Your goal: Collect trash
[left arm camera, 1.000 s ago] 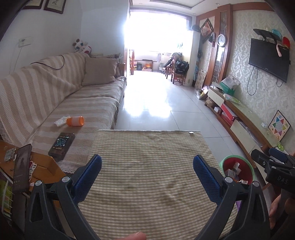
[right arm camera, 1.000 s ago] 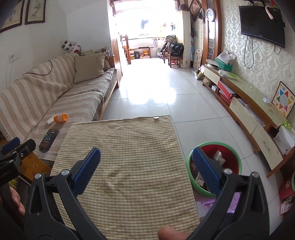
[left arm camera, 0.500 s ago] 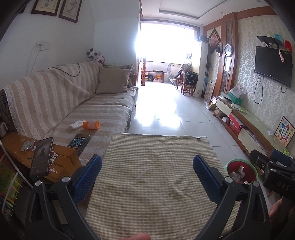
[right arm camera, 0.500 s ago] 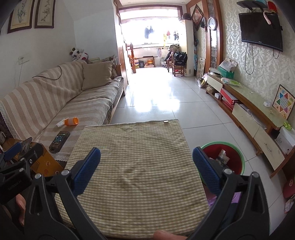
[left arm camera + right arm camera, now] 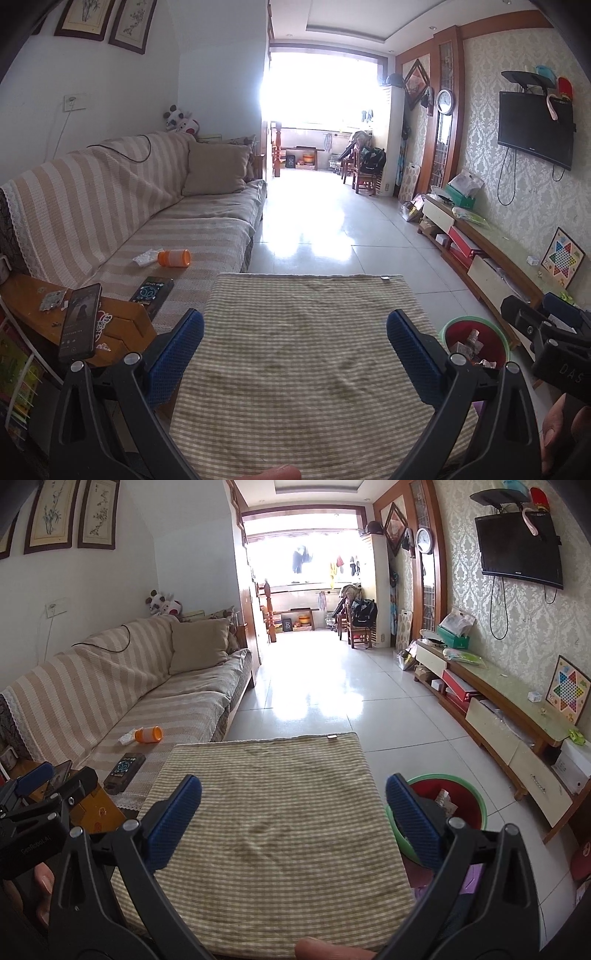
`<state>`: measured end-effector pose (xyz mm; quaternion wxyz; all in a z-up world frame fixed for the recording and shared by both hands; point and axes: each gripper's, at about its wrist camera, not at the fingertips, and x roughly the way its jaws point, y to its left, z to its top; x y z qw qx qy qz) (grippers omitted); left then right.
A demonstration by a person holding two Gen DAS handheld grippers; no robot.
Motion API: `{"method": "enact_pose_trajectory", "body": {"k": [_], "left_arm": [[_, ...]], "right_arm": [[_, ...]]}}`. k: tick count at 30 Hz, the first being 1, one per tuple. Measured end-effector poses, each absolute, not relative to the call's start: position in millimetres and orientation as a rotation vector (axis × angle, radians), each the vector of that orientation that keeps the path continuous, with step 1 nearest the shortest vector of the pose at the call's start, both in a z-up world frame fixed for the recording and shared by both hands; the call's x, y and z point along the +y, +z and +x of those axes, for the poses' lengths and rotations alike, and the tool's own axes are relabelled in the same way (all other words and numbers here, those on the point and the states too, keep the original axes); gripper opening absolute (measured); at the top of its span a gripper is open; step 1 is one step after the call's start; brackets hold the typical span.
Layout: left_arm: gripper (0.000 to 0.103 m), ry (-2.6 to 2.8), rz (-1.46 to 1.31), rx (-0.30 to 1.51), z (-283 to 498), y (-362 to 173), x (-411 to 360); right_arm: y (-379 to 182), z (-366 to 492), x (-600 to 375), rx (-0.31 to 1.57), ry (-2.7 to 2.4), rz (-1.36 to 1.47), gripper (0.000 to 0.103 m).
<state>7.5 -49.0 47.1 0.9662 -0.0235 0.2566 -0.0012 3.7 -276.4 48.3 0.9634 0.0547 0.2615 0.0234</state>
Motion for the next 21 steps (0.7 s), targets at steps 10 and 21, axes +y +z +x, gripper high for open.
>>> {"method": "enact_pose_trajectory", "body": {"k": [10, 21], "left_arm": [[0.095, -0.007, -0.044, 0.521, 4.1, 47.0, -51.2], [0.095, 0.003, -0.051, 0.553, 9.3, 44.3, -49.7]], "right_arm": [[48.4, 4.2, -275.0, 0.526, 0.054, 0.093, 0.098], [48.2, 3.9, -273.5, 0.53, 0.052, 0.085, 0.098]]}}
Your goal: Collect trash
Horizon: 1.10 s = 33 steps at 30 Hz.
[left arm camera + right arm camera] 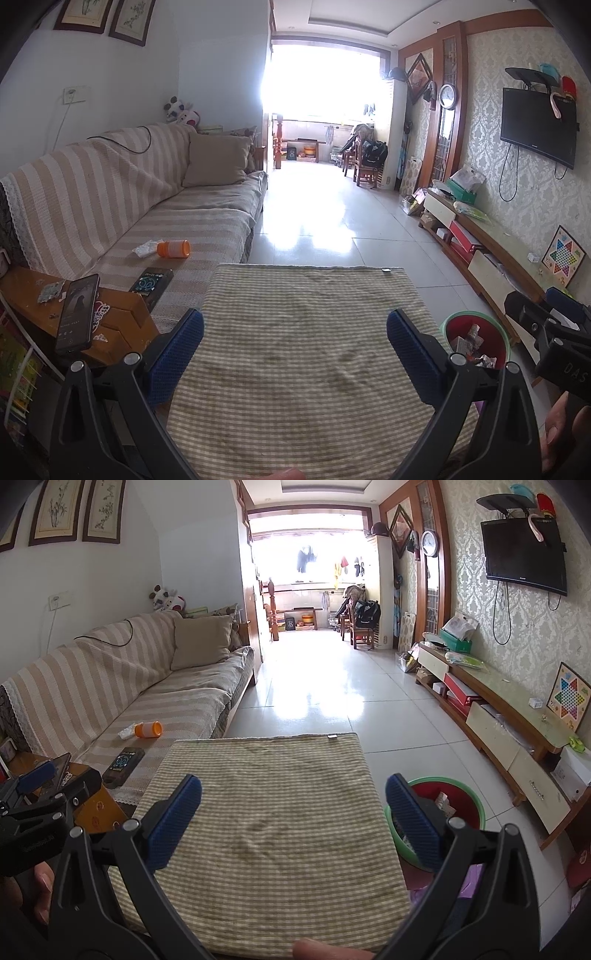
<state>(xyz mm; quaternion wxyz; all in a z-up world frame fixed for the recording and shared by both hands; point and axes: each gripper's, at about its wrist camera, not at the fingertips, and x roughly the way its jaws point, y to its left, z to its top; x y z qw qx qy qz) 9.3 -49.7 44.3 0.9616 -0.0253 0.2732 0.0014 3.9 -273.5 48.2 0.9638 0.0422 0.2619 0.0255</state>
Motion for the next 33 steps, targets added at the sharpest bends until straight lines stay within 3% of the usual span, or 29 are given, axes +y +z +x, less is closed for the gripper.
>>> {"method": "enact_pose_trajectory", "body": {"k": [33], "left_arm": [[0.095, -0.017, -0.056, 0.557, 9.3, 38.9, -51.2]], "right_arm": [[48.0, 3.4, -275.9, 0.544, 0.053, 0.089, 0.098]]}}
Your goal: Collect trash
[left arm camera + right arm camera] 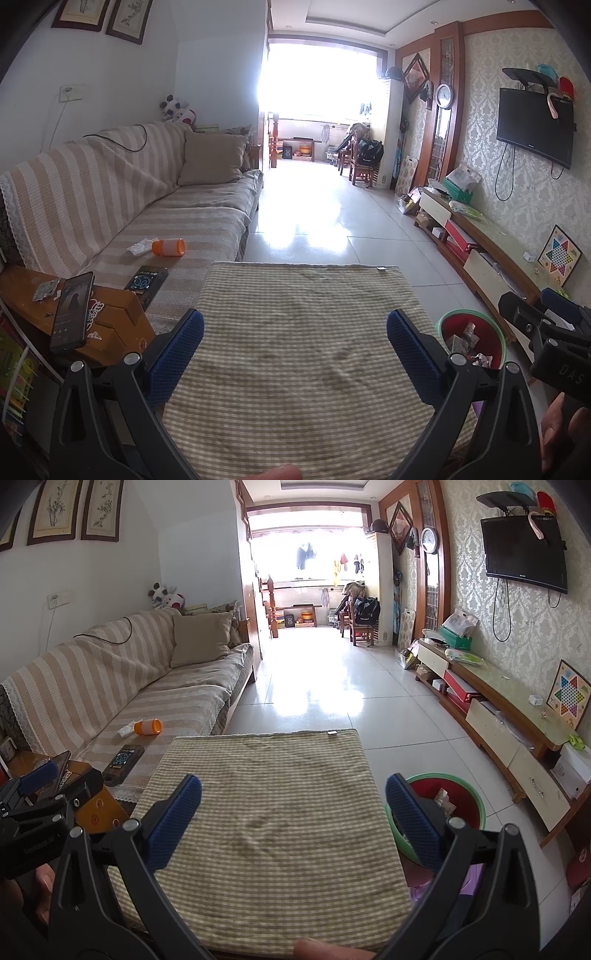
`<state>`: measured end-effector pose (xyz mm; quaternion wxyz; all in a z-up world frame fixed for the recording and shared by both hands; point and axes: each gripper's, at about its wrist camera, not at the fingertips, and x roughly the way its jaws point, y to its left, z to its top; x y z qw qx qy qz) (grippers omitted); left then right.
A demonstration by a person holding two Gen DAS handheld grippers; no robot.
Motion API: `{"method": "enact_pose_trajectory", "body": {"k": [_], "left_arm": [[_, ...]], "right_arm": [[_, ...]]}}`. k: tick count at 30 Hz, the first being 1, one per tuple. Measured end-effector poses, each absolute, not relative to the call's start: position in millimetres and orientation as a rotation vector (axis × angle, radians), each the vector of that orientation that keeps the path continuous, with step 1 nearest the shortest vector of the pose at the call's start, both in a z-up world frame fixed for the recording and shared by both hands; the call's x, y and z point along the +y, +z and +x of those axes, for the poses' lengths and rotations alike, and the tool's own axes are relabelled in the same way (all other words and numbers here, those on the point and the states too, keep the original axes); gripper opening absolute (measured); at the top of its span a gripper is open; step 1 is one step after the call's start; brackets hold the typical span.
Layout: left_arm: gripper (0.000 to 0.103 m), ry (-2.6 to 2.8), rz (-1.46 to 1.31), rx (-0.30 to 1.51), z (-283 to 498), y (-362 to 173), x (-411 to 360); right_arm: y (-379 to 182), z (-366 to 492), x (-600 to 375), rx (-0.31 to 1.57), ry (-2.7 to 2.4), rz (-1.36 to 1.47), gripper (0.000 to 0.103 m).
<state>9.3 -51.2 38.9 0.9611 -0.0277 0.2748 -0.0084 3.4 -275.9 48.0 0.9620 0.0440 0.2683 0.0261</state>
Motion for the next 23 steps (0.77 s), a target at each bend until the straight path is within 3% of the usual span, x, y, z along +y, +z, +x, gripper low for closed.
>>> {"method": "enact_pose_trajectory", "body": {"k": [23], "left_arm": [[0.095, -0.002, -0.046, 0.503, 1.1, 47.4, -58.7]], "right_arm": [[46.0, 4.2, -274.6, 0.548, 0.052, 0.088, 0.098]]}}
